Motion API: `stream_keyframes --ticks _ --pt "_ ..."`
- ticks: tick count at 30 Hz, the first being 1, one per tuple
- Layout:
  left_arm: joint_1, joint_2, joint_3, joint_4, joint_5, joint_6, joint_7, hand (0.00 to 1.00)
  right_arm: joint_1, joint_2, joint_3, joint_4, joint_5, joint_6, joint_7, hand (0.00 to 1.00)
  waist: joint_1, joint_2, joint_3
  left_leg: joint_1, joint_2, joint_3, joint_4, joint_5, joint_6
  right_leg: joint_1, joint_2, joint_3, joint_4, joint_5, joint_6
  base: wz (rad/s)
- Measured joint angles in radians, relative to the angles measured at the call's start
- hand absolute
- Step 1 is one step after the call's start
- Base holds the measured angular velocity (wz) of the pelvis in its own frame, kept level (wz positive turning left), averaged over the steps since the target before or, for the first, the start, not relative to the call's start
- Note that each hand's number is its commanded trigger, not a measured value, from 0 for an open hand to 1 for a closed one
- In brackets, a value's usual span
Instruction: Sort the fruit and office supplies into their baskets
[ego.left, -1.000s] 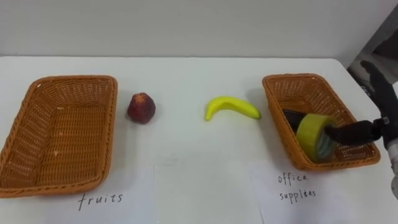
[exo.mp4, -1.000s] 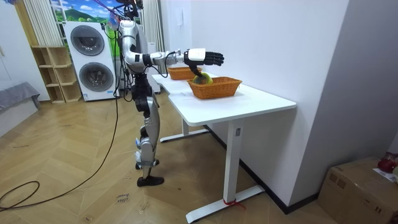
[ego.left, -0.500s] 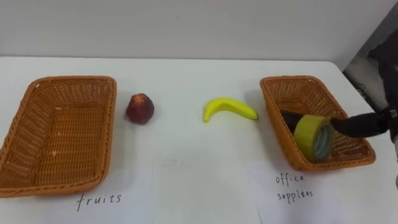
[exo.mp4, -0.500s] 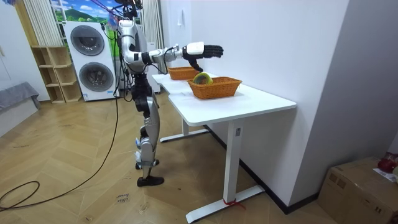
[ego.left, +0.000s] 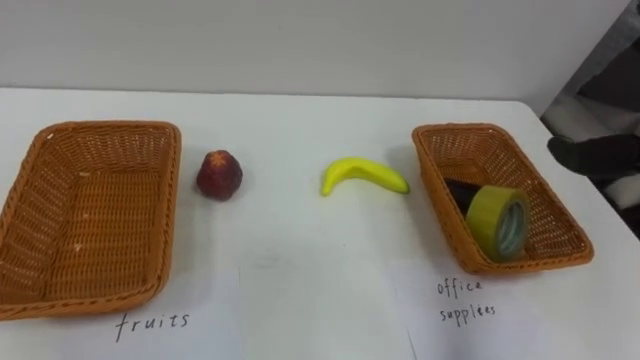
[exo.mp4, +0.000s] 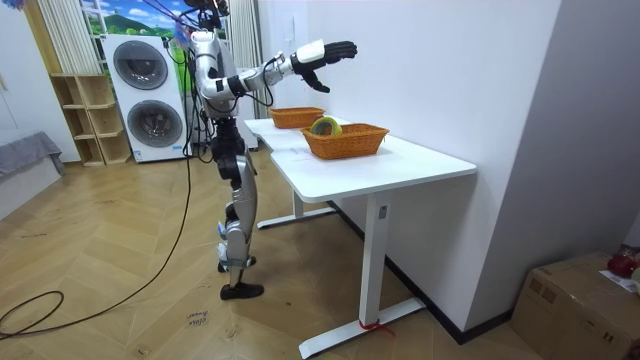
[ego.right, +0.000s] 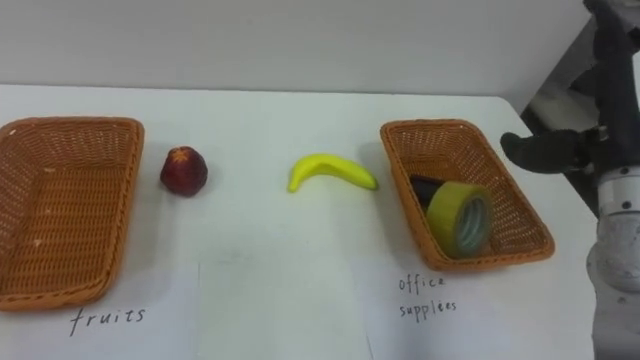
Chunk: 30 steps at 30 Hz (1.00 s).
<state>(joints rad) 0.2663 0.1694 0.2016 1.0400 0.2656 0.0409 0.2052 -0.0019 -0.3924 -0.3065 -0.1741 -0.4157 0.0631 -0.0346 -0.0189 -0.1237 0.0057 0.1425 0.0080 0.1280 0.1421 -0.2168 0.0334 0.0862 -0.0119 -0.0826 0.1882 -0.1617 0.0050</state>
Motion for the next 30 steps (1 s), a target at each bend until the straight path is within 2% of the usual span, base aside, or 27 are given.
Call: stream_keyframes --ticks 6,9,14,17,18,23,27,30 --pt "-0.013 0.0 -0.003 -0.009 0.0 -0.004 0.0 0.0 -0.034 -0.004 0.004 -0.001 -0.004 0.0 -0.003 0.0 0.0 -0.003 -0.0018 -0.013 0.001 0.001 0.002 0.0 0.0 -0.015 -0.001 0.001 0.005 0.0 0.0 0.0" --pt "-0.018 0.001 -0.012 -0.009 0.0 -0.009 0.002 0.0 -0.059 -0.007 0.018 -0.002 0.002 0.0 -0.009 0.0 0.014 -0.003 -0.0016 -0.013 0.001 0.001 0.002 0.0 0.0 -0.018 0.0 0.0 0.01 0.0 0.0 0.0" --pt "-0.042 0.005 -0.021 -0.009 0.002 -0.009 0.003 0.0 -0.062 -0.008 0.069 -0.002 0.059 0.0 -0.021 0.0 0.052 -0.009 0.0041 -0.015 0.001 0.001 0.002 0.0 0.0 -0.021 -0.001 -0.01 0.013 0.0 0.0 0.0" --pt "-0.036 0.01 -0.021 -0.009 0.007 -0.003 0.0 0.0 -0.067 -0.008 0.1 -0.002 0.09 0.0 -0.01 0.0 0.062 -0.014 0.0029 -0.018 0.003 0.003 0.002 0.0 0.0 -0.024 -0.002 -0.013 0.013 0.0 0.0 0.01" --pt "-0.031 0.014 -0.021 -0.009 0.007 -0.002 0.0 0.0 -0.067 -0.008 0.104 -0.002 0.098 0.001 -0.005 0.0 0.069 -0.019 -0.0007 -0.024 0.003 0.004 0.003 0.0 0.0 -0.029 -0.002 -0.014 0.013 0.0 0.0 0.0" --pt "-0.01 0.033 -0.022 -0.002 0.003 0.003 0.0 0.0 -0.067 -0.008 0.145 0.002 0.157 0.003 -0.005 0.0 0.085 -0.021 -0.0014 -0.036 0.003 -0.001 0.008 0.0 0.0 -0.035 -0.003 -0.025 0.011 0.0 0.0 0.02" --pt "-0.011 0.043 -0.021 0.003 0.005 0.006 0.002 0.0 -0.068 -0.008 0.196 0.032 0.176 0.003 -0.005 0.0 0.087 -0.022 -0.0019 -0.066 0.001 -0.025 0.019 0.0 0.0 -0.042 -0.007 -0.059 -0.004 0.006 -0.001 0.15" --pt "-0.023 0.044 -0.023 0.003 0.008 0.018 0.002 0.0 -0.073 -0.008 0.212 0.061 0.173 0.004 -0.005 0.0 0.104 -0.024 -0.0031 -0.087 -0.004 -0.033 0.027 0.001 0.0 -0.057 -0.007 -0.07 -0.005 0.007 -0.003 0.11"
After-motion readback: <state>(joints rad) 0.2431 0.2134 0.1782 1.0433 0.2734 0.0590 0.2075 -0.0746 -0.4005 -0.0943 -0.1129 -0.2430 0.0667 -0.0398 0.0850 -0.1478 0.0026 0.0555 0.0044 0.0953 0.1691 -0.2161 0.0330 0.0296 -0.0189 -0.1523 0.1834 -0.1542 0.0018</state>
